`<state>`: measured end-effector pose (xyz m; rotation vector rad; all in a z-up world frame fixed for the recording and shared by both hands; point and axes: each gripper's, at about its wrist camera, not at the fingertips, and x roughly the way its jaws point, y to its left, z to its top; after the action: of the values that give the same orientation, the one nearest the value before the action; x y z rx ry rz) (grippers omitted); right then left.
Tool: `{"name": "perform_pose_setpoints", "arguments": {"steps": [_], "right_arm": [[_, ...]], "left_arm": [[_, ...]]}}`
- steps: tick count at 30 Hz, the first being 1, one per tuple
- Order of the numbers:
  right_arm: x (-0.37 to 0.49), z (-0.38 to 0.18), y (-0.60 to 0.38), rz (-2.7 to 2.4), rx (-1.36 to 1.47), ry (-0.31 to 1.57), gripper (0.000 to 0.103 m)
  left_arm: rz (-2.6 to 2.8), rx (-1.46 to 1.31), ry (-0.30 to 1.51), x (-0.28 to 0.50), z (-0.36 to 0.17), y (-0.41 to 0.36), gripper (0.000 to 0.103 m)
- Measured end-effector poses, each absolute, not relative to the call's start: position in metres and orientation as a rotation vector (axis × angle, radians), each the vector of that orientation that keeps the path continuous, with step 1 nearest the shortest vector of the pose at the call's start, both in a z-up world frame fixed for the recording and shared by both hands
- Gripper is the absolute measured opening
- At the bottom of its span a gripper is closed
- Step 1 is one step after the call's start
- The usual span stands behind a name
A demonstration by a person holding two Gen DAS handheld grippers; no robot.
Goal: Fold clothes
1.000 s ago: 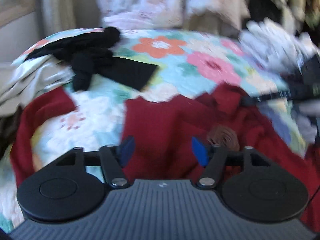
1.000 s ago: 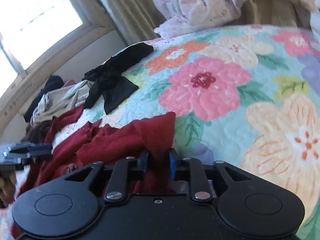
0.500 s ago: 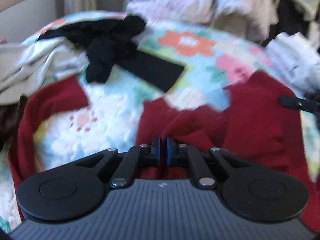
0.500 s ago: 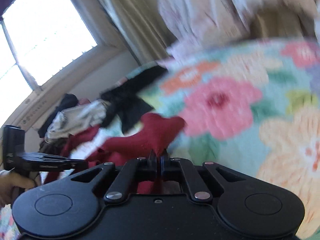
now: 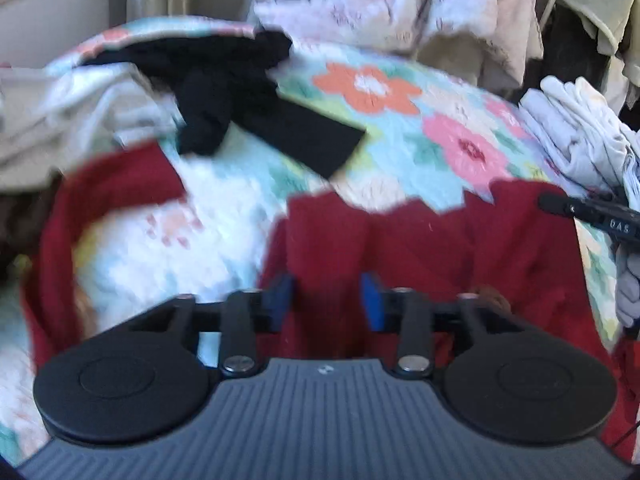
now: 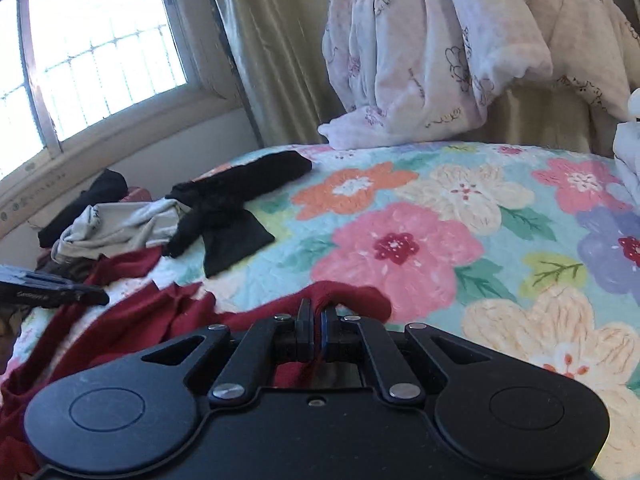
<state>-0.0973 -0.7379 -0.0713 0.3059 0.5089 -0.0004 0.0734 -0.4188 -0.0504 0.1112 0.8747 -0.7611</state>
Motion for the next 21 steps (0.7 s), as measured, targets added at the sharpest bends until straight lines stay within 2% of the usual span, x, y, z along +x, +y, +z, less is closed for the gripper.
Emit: {"name": "perform_pose_setpoints", "arguments": {"steps": [1, 3, 4, 5, 6, 7, 8, 11, 12, 13, 16, 19, 20, 21], "right_arm": [[-0.097, -0.072, -0.738, 0.008, 0.314, 0.512, 0.006], [-0.096, -0.073, -0.739, 0.02, 0.339, 0.516, 0.012], [-0.097, -0.075, -0.74, 0.024, 0.368, 0.515, 0.015], [-0.098, -0.077, -0.742, 0.028, 0.399, 0.513, 0.022], [-0.099, -0.08, -0.743, 0.017, 0.426, 0.529, 0.044], [-0.099, -0.084, -0.743, 0.004, 0.453, 0.548, 0.057], [-0.099, -0.088, -0.744, -0.01, 0.479, 0.567, 0.057], [-0.09, -0.108, -0.746, -0.011, 0.561, 0.654, 0.058], [-0.09, -0.11, -0.745, 0.011, 0.559, 0.635, 0.045], [-0.091, -0.112, -0.744, 0.035, 0.553, 0.61, 0.009], [-0.101, -0.098, -0.735, 0.084, 0.456, 0.469, 0.007], [-0.112, -0.075, -0.724, 0.099, 0.345, 0.382, 0.006], [-0.113, -0.071, -0.721, 0.092, 0.313, 0.381, 0.006], [-0.114, -0.068, -0.719, 0.085, 0.281, 0.38, 0.006]], "left_arm": [[-0.758, 0.131, 0.878, 0.072, -0.054, -0.423, 0.042], [-0.747, 0.186, 0.886, 0.071, -0.06, -0.432, 0.055], [-0.734, 0.208, 0.886, 0.072, -0.063, -0.435, 0.057], [-0.723, 0.228, 0.886, 0.073, -0.065, -0.438, 0.057], [-0.717, 0.235, 0.883, 0.075, -0.067, -0.439, 0.041], [-0.711, 0.244, 0.882, 0.078, -0.068, -0.44, 0.016], [-0.707, 0.254, 0.884, 0.08, -0.068, -0.44, 0.006], [-0.679, 0.243, 0.815, 0.08, -0.056, -0.433, 0.005], [-0.668, 0.24, 0.774, 0.079, -0.049, -0.429, 0.005], [-0.653, 0.231, 0.711, 0.075, -0.04, -0.423, 0.005], [-0.621, 0.187, 0.573, 0.065, -0.018, -0.406, 0.005], [-0.613, 0.185, 0.575, 0.066, -0.017, -0.4, 0.007], [-0.597, 0.244, 0.589, 0.067, -0.024, -0.405, 0.012], [-0.577, 0.304, 0.608, 0.069, -0.033, -0.41, 0.021]]}}
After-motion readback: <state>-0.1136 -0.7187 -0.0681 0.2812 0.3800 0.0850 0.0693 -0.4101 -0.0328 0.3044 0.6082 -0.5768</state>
